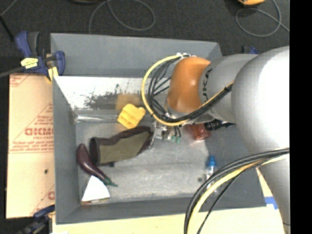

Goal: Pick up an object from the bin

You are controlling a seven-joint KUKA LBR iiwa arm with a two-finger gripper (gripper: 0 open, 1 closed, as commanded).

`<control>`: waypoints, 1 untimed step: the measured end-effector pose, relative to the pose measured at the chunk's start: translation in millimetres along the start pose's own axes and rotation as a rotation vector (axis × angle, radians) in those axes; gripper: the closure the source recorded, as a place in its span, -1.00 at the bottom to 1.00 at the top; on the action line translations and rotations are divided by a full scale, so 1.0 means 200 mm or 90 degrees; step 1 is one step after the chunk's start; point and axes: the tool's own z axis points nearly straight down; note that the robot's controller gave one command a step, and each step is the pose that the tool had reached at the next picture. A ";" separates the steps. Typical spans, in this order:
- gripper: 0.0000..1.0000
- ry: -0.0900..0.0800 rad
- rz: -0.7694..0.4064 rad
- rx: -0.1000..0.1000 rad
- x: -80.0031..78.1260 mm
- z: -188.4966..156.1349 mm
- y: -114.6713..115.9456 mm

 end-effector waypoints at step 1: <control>1.00 0.005 -0.011 0.002 0.05 -0.20 -0.01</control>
Offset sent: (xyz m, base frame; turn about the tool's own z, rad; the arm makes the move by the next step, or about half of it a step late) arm -0.0023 -0.0446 0.1335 -0.1906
